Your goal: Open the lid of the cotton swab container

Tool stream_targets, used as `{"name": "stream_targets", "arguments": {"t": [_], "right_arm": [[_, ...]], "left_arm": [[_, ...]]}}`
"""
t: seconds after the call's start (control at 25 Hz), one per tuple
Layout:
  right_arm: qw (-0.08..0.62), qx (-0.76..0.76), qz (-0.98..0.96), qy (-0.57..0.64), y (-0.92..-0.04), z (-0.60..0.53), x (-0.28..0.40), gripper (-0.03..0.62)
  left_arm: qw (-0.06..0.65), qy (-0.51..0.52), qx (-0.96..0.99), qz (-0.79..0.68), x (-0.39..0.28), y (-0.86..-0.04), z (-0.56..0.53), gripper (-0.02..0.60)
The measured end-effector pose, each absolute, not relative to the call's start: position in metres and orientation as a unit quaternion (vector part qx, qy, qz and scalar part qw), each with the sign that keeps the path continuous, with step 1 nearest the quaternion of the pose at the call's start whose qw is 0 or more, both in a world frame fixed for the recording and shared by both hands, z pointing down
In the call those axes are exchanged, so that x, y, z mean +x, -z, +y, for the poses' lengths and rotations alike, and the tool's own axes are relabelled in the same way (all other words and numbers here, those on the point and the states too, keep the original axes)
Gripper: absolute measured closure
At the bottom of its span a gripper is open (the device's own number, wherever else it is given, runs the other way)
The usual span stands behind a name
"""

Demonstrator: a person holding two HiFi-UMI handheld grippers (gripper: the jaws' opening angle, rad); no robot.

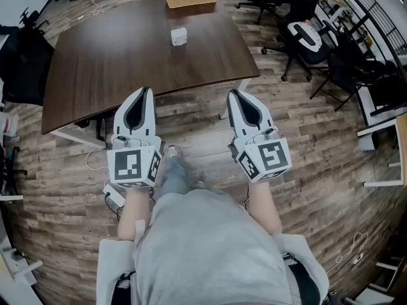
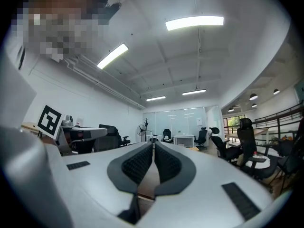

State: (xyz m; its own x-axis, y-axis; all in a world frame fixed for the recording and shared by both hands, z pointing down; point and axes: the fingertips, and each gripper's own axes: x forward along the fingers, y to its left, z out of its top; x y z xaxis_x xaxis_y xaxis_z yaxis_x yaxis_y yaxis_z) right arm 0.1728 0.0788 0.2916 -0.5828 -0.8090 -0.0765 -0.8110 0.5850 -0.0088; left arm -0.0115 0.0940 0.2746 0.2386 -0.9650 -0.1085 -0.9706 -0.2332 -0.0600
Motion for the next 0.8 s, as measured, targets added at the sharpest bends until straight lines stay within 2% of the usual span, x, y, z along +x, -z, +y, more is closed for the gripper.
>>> {"name": "stream_targets", "arguments": {"t": [0.4, 0.8], "right_arm": [[0.036, -0.473, 0.880, -0.009, -0.295, 0.019, 0.168, 0.576], [0.037, -0.482, 0.875, -0.012, -0.287, -0.065, 0.132, 0.576]], "left_arm": [[0.050, -0.023, -0.793, 0.607, -0.020, -0.281, 0.030, 0.569], [0.050, -0.030, -0.797, 0.601, -0.058, -0.275, -0.055, 0.569]]}}
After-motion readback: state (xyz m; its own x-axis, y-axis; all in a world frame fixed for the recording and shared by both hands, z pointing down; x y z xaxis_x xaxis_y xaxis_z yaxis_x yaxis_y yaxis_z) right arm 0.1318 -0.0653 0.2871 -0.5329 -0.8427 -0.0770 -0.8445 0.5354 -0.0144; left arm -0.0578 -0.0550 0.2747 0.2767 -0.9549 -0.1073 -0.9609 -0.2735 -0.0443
